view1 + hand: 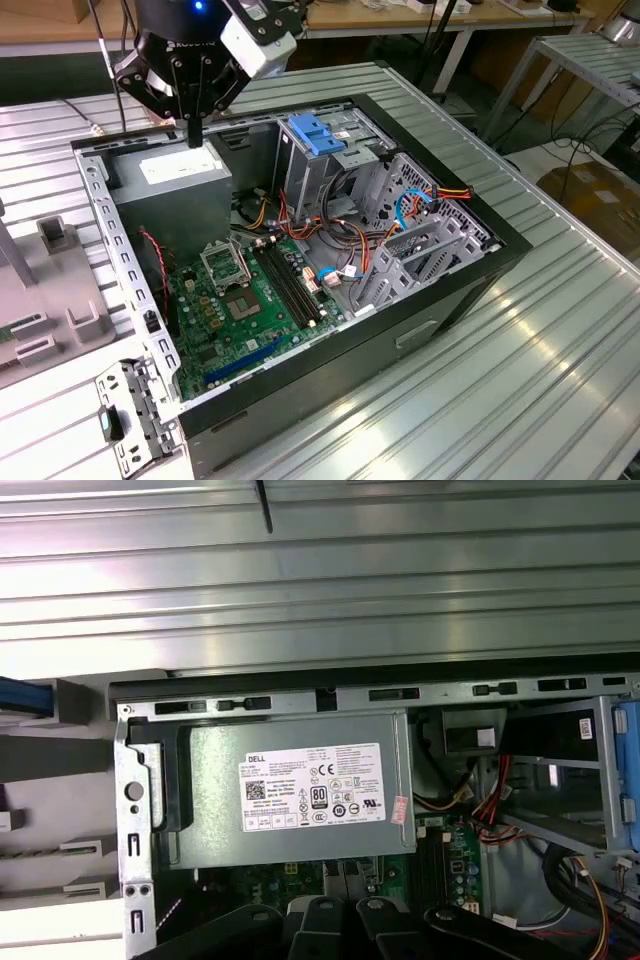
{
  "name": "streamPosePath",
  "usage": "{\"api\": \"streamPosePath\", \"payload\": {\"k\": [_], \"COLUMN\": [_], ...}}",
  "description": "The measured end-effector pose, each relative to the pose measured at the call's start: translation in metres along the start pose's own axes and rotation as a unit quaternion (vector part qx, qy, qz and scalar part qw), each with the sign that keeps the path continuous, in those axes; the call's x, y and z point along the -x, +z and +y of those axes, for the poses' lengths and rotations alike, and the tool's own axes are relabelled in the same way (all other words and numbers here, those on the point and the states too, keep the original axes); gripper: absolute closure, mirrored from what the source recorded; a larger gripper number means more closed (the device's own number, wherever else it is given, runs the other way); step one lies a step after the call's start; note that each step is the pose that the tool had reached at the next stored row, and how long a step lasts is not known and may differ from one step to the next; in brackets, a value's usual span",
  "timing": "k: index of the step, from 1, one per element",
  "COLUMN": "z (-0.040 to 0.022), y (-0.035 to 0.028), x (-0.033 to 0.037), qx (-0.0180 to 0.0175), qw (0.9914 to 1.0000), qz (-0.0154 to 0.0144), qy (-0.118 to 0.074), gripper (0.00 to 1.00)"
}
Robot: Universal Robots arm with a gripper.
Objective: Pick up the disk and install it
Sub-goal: 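Reach for the disk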
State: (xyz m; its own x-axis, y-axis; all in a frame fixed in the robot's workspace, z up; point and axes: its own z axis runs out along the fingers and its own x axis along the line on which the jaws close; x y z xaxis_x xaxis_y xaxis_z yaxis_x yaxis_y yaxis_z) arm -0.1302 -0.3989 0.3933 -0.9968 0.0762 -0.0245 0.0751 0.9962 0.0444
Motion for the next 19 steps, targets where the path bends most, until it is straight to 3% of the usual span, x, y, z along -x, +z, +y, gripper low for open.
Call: {"api": "streamPosePath", "payload": {"k": [19], "z": [-0.0006], "y": [-0.0002], "x": [-0.0073], "qx": [0.0], "qw": [1.0], "qz": [0.0], "qy": [0.0], "gripper": [0.89]}}
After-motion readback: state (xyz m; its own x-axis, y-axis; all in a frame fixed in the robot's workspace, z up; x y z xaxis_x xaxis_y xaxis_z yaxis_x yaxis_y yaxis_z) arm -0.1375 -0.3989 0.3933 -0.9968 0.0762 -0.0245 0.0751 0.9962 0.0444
